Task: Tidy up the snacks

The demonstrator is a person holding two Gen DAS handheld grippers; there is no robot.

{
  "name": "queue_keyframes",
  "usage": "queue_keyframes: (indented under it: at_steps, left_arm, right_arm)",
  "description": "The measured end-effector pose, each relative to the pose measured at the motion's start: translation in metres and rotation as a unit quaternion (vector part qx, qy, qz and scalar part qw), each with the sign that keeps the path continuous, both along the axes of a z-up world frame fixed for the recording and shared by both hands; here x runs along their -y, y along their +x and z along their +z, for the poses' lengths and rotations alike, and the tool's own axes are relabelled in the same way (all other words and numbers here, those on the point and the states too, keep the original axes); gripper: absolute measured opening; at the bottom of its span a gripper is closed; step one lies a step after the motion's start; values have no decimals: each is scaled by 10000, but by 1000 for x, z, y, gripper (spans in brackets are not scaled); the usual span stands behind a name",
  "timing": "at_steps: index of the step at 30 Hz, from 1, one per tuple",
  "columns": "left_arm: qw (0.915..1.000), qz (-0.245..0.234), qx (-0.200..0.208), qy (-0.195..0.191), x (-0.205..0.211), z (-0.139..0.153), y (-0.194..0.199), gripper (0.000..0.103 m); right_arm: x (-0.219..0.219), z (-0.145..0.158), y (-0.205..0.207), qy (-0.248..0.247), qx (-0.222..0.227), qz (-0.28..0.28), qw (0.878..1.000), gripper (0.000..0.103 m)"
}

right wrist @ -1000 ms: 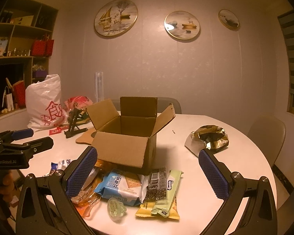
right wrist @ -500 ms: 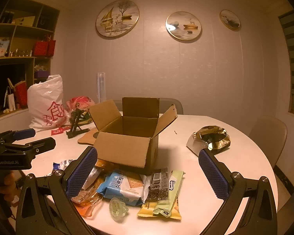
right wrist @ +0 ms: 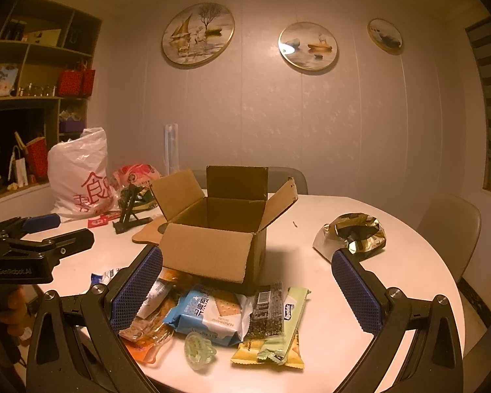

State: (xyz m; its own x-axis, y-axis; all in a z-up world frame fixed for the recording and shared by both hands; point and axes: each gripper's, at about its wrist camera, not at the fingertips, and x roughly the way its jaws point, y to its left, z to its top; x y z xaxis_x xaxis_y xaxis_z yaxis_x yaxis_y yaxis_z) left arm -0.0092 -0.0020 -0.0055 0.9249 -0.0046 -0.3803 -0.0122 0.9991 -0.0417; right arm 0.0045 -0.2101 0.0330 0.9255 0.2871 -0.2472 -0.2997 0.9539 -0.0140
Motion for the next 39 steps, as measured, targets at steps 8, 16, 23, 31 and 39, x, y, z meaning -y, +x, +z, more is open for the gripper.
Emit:
queue_keyframes:
  at_steps: [8,16,23,31,39]
  left_arm:
    - [10000,-59,55,2,1,2,-1,102]
    - [9994,-322,37,-92,-4,4,1,102]
    - [9993,-257,-267,-60,-26,-15,10,102]
    - [9965,-139,-818,-42,-57,-60,22,102]
    - [9892,-1154,-899,-102,-62,-69,48,102]
  right_arm:
    - [2,-1,-3,-26,83,-103,9999,103]
    - [-2,5,-7,-62,135,169,9997,103]
    - [-16,-5,4,-57,-378,809,9960,103]
    - [-30,-42,35,-261,-1094,712,9911,103]
    - [-47,-65,58,-381,-1542,866,9835,103]
